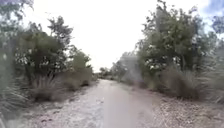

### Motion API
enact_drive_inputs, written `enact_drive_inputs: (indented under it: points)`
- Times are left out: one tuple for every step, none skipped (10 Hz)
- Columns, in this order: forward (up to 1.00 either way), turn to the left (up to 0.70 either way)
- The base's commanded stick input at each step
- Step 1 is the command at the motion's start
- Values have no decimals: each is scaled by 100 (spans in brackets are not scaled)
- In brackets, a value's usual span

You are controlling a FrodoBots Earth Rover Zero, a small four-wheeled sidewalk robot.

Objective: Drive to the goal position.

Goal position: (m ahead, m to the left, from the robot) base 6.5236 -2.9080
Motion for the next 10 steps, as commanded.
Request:
enact_drive_inputs:
  points:
    - [45,0]
    - [45,0]
    - [45,0]
    - [45,0]
    - [45,0]
    - [45,0]
    - [45,0]
    - [45,0]
    - [45,0]
    - [45,0]
